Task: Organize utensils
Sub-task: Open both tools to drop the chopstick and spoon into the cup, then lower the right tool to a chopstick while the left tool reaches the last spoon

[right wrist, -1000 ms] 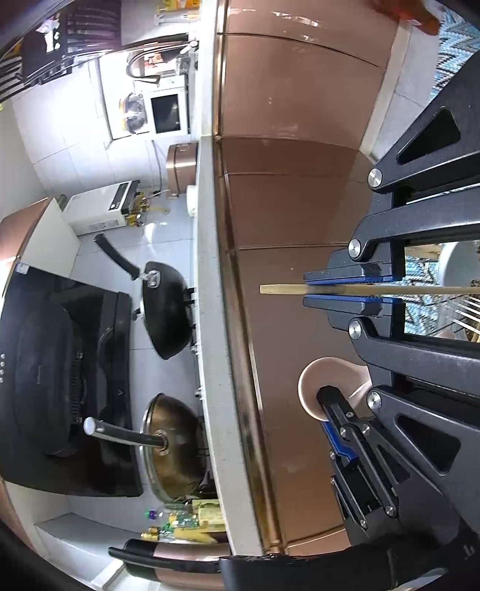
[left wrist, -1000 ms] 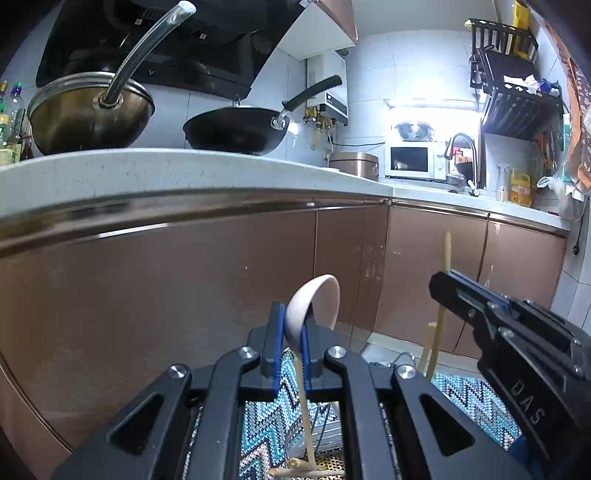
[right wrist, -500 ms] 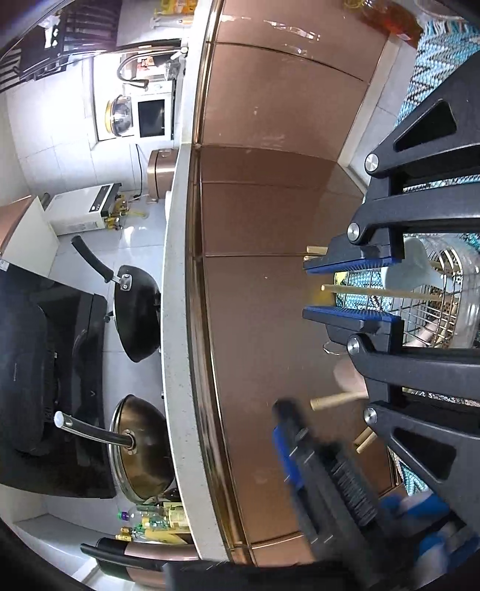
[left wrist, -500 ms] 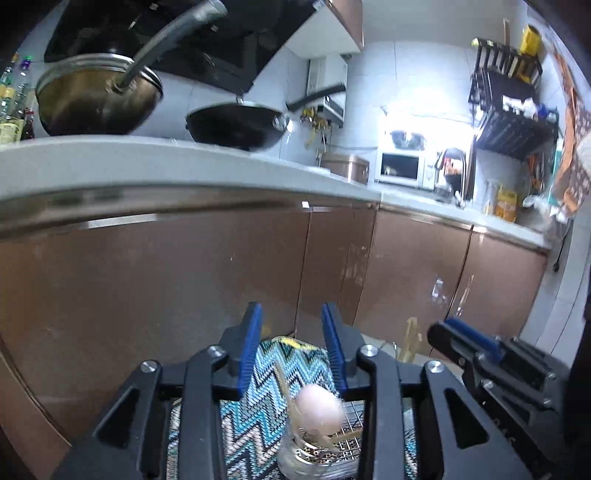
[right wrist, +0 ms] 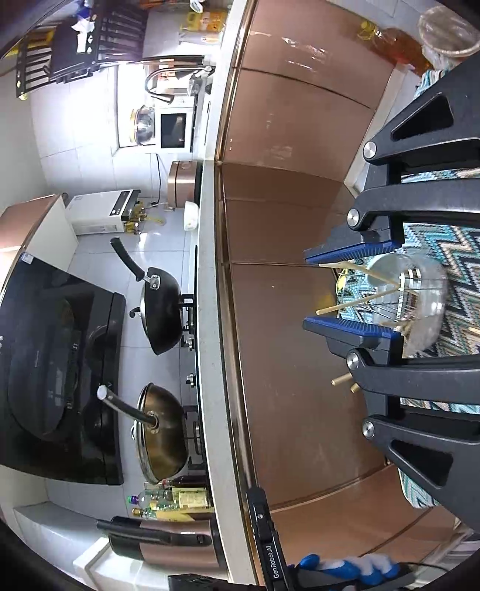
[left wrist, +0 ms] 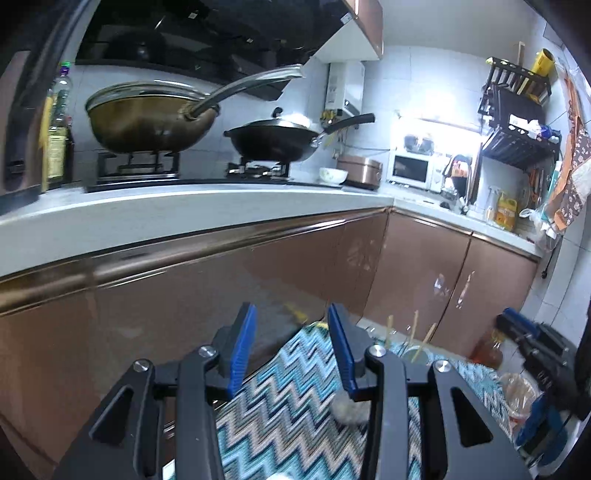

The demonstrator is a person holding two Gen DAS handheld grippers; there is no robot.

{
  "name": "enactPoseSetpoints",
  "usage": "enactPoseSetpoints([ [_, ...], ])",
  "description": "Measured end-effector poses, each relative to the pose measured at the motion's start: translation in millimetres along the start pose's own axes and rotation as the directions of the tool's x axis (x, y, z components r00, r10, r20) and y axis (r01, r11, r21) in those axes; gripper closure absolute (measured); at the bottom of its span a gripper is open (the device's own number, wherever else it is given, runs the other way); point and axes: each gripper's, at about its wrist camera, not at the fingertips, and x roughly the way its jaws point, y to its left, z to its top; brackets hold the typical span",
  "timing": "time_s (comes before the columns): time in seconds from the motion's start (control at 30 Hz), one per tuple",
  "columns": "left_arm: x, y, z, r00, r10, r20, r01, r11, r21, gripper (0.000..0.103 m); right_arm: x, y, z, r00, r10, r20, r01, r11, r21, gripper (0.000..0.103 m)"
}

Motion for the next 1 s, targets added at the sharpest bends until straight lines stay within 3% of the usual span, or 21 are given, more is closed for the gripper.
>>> enactPoseSetpoints([
  [0.23, -28.5, 32.5, -10.8, 0.998, 0.006, -0.059, -0.009, 0.999, -0.051, 0.054, -32.8, 11.0, -4.7, 0.999, -0.006, -0.043, 0.005, 1.000, -0.012, 0.073],
  [0.6, -41.2, 47.6, -36.6, 0.990, -0.031, -0.141, 0.022, 0.998, -0.066, 0.054, -66.3, 17.9, -17.5, 0.995, -0.030, -0.098, 0.028, 0.999, -0.018, 0.070],
  [0.8, -24.6, 54.1, -62.7, 0.962, -0.082, -0.259, 0.062, 0.995, -0.083, 0.054, -63.7, 16.4, -32.6, 0.986, -0.024, -0.167, 0.025, 1.000, 0.000, 0.069],
  [1.0, -4.6, 60.3, -88.1, 0.920, -0.131, -0.369, 0.098, 0.990, -0.105, 0.054, -46.2, 14.6, -51.7, 0.965, 0.008, -0.264, 0.001, 0.999, 0.036, 0.069],
])
